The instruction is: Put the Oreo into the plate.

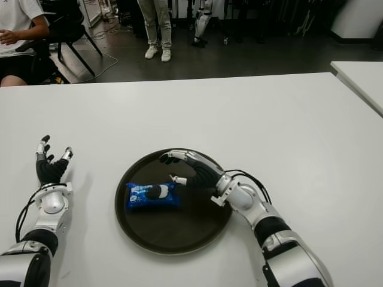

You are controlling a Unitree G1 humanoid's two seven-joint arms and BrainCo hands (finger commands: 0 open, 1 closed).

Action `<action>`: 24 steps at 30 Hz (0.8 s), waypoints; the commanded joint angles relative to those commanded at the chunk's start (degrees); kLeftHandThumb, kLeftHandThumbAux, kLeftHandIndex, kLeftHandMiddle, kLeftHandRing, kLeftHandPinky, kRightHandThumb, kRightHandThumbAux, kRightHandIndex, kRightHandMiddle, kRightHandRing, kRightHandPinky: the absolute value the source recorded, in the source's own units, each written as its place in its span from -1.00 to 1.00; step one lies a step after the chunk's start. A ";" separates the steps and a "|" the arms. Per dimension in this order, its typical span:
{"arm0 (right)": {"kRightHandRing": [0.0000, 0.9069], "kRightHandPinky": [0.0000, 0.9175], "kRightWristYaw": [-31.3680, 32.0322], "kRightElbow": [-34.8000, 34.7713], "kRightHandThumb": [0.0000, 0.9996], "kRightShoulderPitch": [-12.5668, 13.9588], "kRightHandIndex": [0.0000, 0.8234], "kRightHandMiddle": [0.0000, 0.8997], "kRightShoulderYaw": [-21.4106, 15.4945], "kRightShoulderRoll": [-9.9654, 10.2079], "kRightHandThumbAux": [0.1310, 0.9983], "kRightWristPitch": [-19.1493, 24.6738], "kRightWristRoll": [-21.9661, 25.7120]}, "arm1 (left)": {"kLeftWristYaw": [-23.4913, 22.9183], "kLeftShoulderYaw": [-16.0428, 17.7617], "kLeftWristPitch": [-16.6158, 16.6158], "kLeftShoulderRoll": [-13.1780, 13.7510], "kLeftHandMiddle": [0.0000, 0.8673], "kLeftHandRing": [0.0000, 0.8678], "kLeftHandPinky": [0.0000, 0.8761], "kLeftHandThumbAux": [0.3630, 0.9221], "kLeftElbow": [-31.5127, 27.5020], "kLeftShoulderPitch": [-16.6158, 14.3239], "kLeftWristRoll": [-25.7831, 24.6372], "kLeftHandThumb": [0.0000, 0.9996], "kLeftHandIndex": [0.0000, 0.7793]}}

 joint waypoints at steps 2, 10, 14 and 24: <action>-0.42 -0.43 -0.20 0.08 -0.16 -0.05 -0.40 -0.37 0.00 -0.04 0.30 -0.32 -0.21 | -0.22 0.13 -0.15 -0.05 -0.92 -0.97 -0.96 0.29 -0.02 0.02 -0.13 -1.00 -0.90; -0.47 -0.51 -0.61 0.46 -0.48 -0.42 -0.46 -0.42 0.33 -0.34 0.24 -1.53 -0.89 | -0.02 -0.04 -0.21 0.13 -0.88 -0.94 -0.94 0.32 0.18 -0.04 0.31 -1.00 -0.86; -0.58 -0.64 -1.33 0.51 -0.74 -0.64 -0.59 -0.54 0.15 -0.40 0.14 -2.10 -1.07 | -0.04 -0.11 -0.26 0.15 -0.88 -0.93 -0.93 0.29 0.27 -0.11 0.45 -1.00 -0.87; -0.97 -0.95 1.74 3.96 -0.99 -4.34 -0.96 -0.96 -2.26 1.32 -0.15 -0.39 3.21 | -0.97 0.31 -0.24 0.13 -0.89 -0.94 -0.95 0.34 0.00 -0.05 -0.13 -1.00 -0.88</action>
